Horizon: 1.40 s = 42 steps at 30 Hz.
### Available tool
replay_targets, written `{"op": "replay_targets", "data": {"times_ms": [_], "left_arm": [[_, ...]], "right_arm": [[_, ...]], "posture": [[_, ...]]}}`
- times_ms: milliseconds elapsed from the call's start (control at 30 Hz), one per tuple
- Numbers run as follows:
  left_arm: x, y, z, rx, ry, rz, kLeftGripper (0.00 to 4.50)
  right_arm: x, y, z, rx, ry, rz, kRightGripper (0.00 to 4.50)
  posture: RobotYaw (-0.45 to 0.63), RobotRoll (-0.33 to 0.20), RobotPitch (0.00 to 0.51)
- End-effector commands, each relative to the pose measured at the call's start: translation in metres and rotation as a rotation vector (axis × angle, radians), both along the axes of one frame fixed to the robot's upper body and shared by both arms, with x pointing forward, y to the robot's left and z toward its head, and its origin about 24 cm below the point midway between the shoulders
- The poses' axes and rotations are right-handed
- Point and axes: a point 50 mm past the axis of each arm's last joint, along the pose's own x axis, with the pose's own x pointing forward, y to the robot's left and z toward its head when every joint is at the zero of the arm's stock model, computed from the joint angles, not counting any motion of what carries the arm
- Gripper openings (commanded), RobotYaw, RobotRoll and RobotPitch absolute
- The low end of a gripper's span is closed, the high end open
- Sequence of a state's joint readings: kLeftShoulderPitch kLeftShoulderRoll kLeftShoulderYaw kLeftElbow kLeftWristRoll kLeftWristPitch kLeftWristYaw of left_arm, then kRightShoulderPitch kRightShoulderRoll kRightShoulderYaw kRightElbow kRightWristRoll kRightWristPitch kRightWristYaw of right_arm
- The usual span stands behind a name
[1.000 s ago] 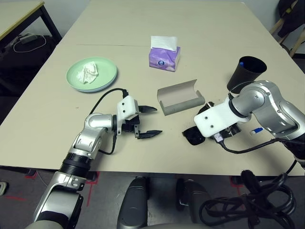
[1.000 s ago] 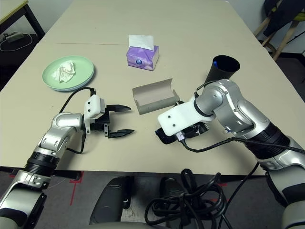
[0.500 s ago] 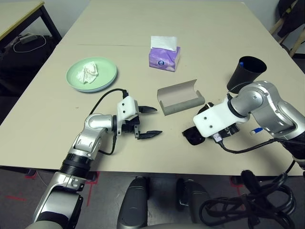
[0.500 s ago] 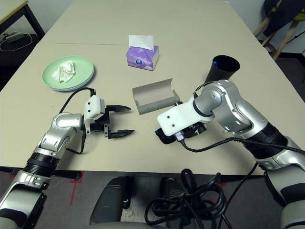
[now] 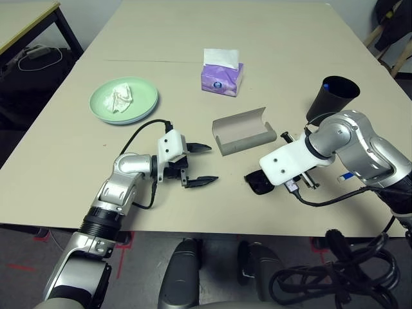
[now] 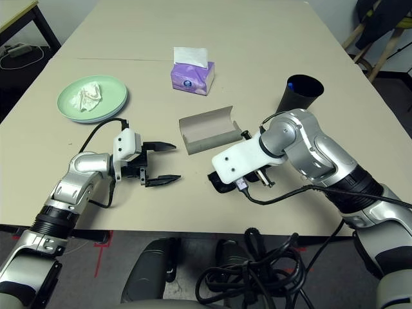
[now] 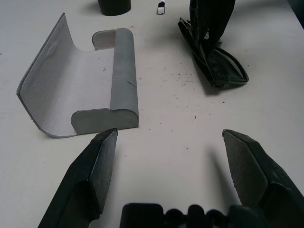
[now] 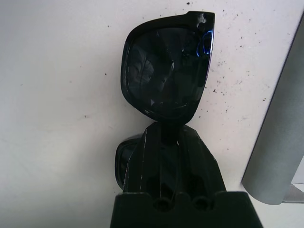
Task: Organize and tidy the items on the table.
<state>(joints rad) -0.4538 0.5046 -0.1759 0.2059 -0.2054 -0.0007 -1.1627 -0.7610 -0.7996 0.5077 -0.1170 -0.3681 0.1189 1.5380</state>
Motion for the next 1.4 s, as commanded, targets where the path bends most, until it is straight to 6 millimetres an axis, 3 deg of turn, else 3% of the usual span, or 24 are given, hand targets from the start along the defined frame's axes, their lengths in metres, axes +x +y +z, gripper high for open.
{"op": "replay_targets", "data": {"times_ms": [33, 233, 433, 900, 1400], "left_arm": [[-0.001, -0.001, -0.001, 0.022, -0.002, -0.005, 4.5], [0.004, 0.0, 0.005, -0.007, -0.017, 0.032, 4.5], [0.008, 0.001, 0.012, -0.018, -0.043, 0.065, 4.5], [0.003, 0.005, 0.019, -0.005, -0.065, 0.118, 4.5], [-0.007, -0.004, 0.031, -0.131, -0.054, 0.035, 4.5]], "right_arm": [[0.002, 0.0, 0.011, 0.017, -0.013, -0.004, 0.38], [0.007, 0.006, 0.052, 0.107, -0.084, -0.009, 0.36], [0.014, 0.013, 0.073, 0.164, -0.147, -0.004, 0.36], [0.059, 0.039, 0.058, 0.126, -0.273, 0.026, 0.36], [0.076, 0.047, 0.052, 0.12, -0.282, 0.011, 0.36]], "posture": [[0.18, 0.0, 0.144], [0.17, 0.0, 0.136], [0.17, 0.0, 0.126], [0.23, 0.0, 0.136], [0.24, 0.0, 0.145]]}}
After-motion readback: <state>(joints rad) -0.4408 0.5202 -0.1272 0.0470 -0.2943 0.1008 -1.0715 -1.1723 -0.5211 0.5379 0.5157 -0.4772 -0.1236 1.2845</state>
